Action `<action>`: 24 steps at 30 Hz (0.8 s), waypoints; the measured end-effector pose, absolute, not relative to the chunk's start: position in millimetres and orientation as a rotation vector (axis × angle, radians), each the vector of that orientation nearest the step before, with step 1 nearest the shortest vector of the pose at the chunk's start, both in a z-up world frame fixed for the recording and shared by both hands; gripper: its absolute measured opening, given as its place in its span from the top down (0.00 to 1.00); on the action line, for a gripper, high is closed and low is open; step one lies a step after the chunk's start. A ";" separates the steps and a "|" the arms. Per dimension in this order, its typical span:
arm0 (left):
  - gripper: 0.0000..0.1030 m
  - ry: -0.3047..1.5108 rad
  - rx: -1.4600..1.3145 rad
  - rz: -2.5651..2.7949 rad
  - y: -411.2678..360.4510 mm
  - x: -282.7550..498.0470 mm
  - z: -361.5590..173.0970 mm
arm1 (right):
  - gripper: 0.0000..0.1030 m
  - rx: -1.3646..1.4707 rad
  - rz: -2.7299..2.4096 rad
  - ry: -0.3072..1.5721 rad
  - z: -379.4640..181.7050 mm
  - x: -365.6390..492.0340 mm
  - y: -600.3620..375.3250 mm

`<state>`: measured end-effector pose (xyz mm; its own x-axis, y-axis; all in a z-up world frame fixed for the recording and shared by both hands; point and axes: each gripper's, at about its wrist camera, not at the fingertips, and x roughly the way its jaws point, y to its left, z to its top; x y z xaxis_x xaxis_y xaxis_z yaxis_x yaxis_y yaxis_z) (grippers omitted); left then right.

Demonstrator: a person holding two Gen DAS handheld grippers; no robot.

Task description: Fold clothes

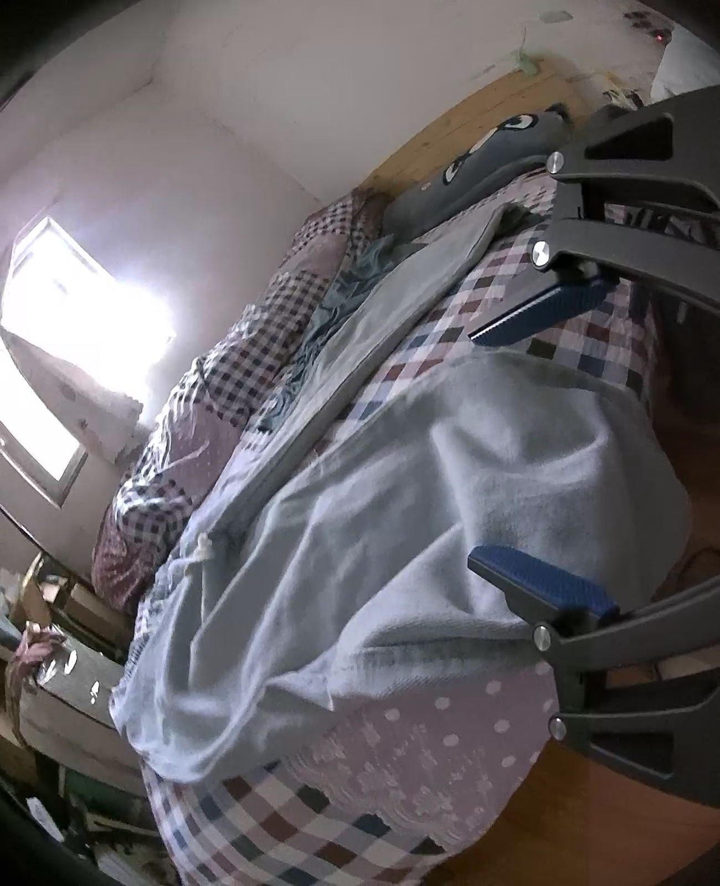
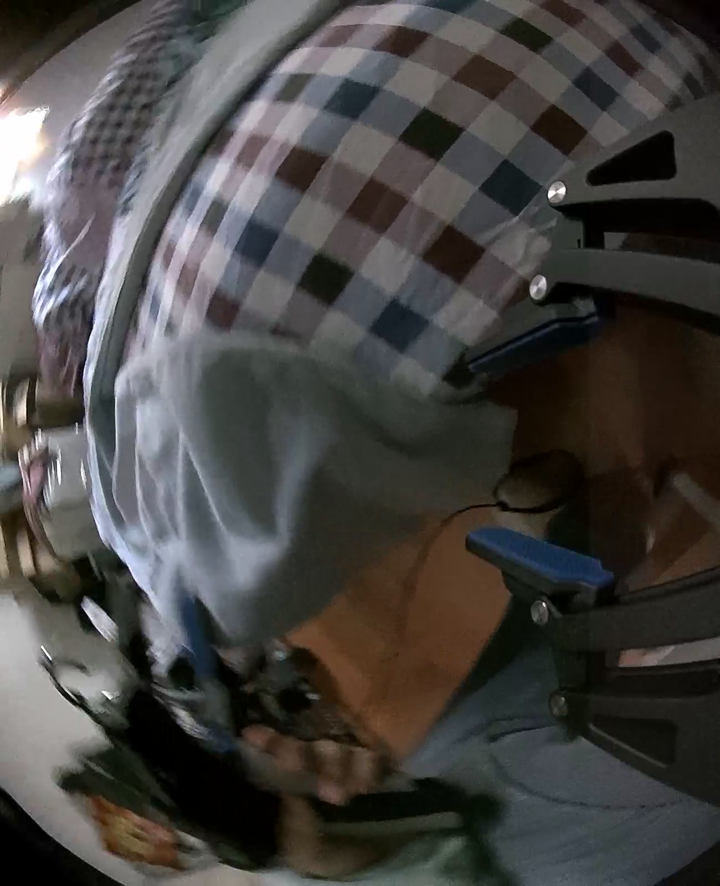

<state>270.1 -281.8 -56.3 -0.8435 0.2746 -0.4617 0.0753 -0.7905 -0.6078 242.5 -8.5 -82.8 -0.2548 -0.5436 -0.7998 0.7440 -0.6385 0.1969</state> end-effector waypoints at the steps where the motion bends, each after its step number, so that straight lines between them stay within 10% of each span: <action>1: 0.24 -0.975 -0.833 2.746 -283.3 270.8 -57.3 | 0.40 1.157 -1.969 0.240 -84.6 236.5 -7.6; 12: 0.24 -0.959 -0.879 2.733 -292.6 274.9 -68.5 | 0.43 1.207 -1.942 0.236 -114.7 207.6 -49.1; 14: 0.24 -0.967 -0.892 2.732 -296.5 276.6 -71.6 | 0.57 1.223 -1.946 0.223 -118.1 200.7 -53.5; 16: 0.24 -0.976 -0.904 2.731 -300.5 278.2 -74.6 | 0.97 1.237 -1.965 0.241 -118.7 197.9 -56.1; 24: 0.24 -1.058 -0.859 2.725 -315.7 286.5 -75.7 | 0.98 1.197 -1.895 0.306 -72.0 210.0 -49.2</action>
<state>286.5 -315.7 -75.7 -0.8369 0.2804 -0.4701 0.1104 -0.7547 -0.6467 210.0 -49.2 -72.0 -0.1795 -0.5279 -0.8301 0.7625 -0.6078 0.2216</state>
